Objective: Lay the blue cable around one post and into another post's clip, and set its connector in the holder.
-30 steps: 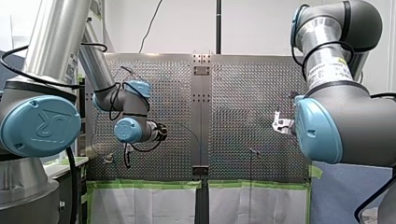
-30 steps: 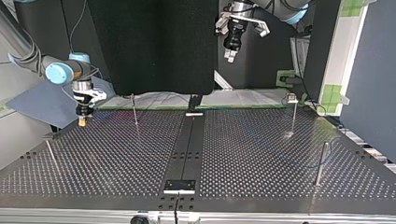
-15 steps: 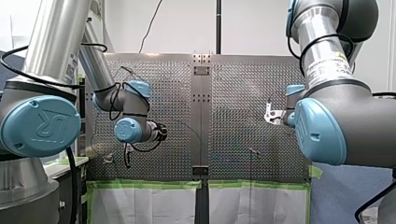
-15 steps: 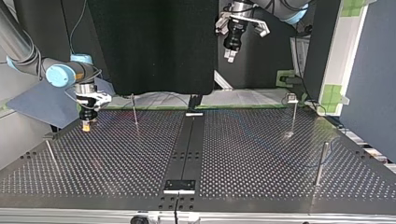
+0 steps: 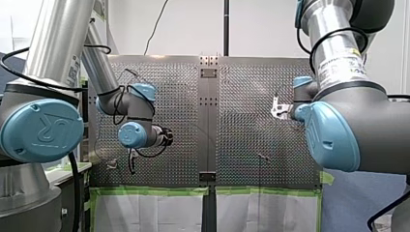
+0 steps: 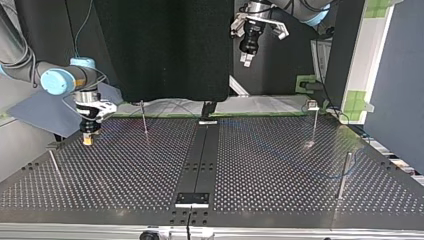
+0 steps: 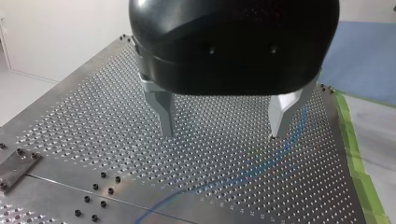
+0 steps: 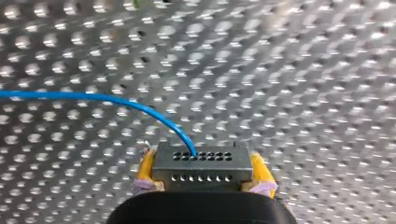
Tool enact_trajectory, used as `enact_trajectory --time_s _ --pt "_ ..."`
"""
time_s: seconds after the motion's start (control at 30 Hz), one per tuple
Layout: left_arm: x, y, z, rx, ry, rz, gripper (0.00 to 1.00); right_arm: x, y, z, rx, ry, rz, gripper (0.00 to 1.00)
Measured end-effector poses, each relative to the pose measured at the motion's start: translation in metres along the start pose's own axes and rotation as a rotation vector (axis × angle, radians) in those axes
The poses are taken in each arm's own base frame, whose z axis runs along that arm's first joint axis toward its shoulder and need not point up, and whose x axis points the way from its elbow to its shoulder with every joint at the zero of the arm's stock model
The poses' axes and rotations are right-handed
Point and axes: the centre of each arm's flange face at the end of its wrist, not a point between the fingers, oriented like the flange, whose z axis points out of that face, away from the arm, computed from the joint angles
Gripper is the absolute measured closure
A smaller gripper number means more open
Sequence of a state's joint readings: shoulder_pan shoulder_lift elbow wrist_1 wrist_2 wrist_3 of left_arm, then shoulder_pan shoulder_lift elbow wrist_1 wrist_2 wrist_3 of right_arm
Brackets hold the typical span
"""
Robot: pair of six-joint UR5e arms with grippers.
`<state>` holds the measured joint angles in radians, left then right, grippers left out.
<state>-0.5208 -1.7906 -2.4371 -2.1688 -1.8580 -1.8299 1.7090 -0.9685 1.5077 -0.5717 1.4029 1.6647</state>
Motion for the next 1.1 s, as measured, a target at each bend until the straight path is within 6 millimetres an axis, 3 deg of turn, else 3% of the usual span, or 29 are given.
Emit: enact_trajectory --time_s 0.23,0.43,1.1 --pt "0.000 0.000 0.000 -0.001 0.002 0.002 0.00 0.044 -0.004 -0.005 -0.012 0.050 0.015 1.00" --pt "0.000 0.000 0.000 -0.001 0.003 0.002 0.00 0.069 -0.007 -0.011 -0.014 0.072 0.019 1.00" --pt "0.001 -0.001 -0.002 0.001 0.011 0.005 0.00 0.083 0.013 -0.022 -0.118 0.034 0.046 1.00"
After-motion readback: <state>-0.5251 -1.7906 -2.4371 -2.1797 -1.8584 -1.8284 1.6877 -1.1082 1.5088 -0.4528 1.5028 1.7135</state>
